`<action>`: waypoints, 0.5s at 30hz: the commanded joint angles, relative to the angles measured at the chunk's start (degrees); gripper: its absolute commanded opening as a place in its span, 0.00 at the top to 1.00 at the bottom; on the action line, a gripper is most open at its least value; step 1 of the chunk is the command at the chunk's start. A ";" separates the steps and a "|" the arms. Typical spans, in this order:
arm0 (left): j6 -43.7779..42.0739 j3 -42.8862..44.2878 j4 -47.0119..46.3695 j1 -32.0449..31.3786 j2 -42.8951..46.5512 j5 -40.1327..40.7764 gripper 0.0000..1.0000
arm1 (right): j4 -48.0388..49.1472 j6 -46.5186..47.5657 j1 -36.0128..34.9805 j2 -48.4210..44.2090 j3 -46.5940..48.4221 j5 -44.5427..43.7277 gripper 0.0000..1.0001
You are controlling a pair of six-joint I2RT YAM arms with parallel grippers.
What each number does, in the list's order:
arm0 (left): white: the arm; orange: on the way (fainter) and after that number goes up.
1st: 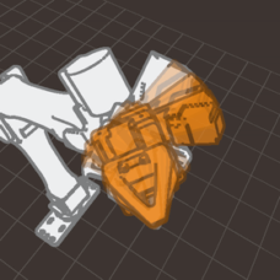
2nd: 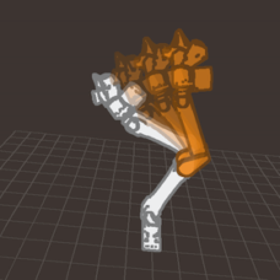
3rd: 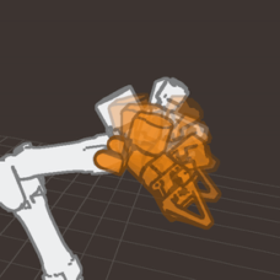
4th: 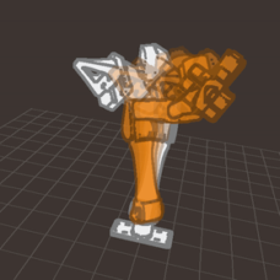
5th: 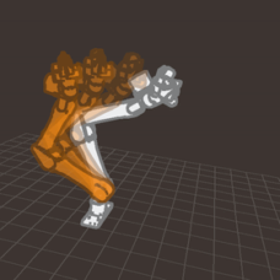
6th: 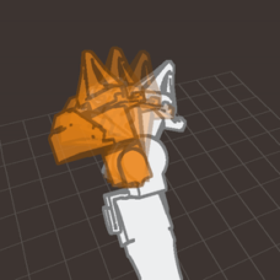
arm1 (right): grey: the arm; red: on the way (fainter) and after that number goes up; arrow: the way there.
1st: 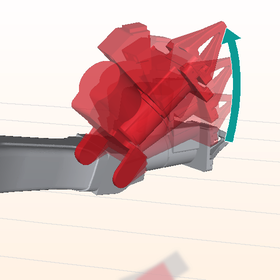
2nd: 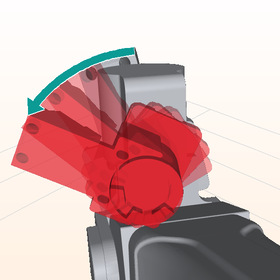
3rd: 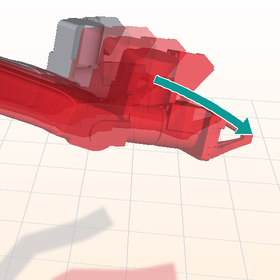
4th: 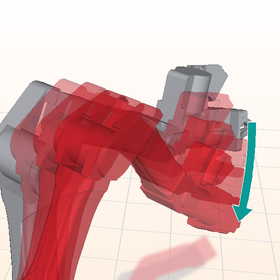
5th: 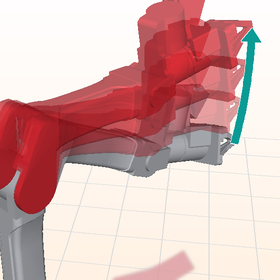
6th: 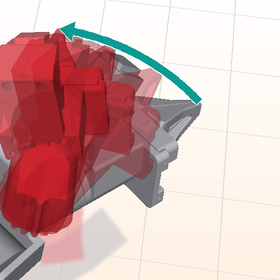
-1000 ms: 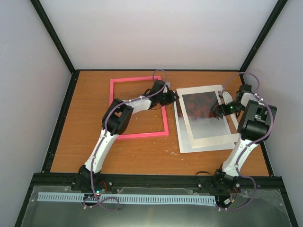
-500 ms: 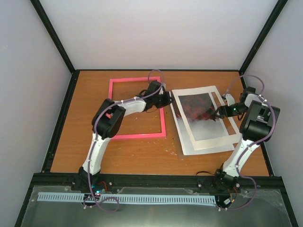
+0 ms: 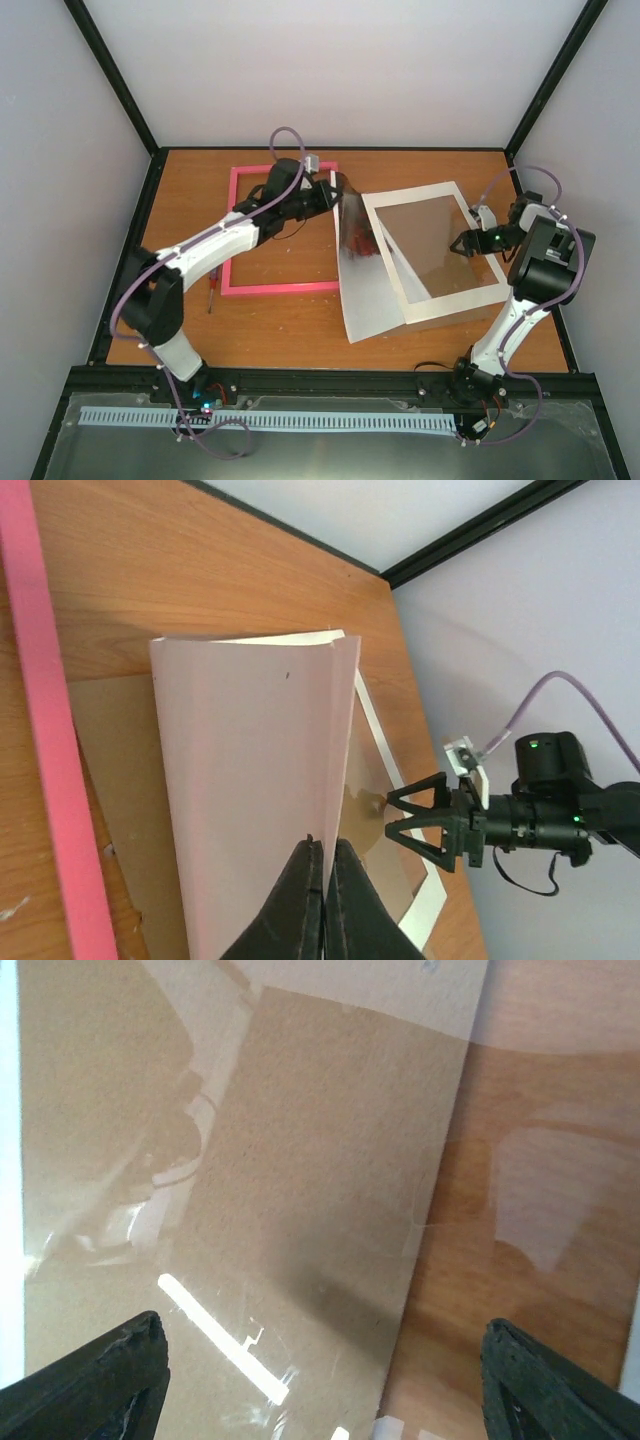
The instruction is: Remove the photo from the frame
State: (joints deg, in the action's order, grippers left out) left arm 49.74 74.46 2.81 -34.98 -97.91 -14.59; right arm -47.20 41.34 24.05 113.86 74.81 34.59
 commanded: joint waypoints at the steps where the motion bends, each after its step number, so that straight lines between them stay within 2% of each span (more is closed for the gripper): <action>1: -4.24 -0.67 3.97 0.27 10.26 3.29 0.99 | -4.34 0.57 1.00 -2.85 -3.05 0.40 0.17; 8: -9.72 6.09 10.64 0.27 19.35 8.45 0.99 | -6.48 0.76 1.35 -16.36 -8.23 3.02 0.18; 12: -12.45 11.10 11.73 0.28 19.73 8.30 0.99 | -9.13 0.06 1.35 -25.90 -9.82 5.92 0.18; 15: -13.61 15.00 9.99 0.27 17.70 5.04 0.99 | -10.41 -0.97 1.35 -33.88 -10.31 8.29 0.18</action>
State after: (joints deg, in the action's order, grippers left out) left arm 40.07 84.38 12.25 -34.98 -78.48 -7.51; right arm -54.39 41.12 25.10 88.27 65.34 38.30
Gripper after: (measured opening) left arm 0.012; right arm 0.820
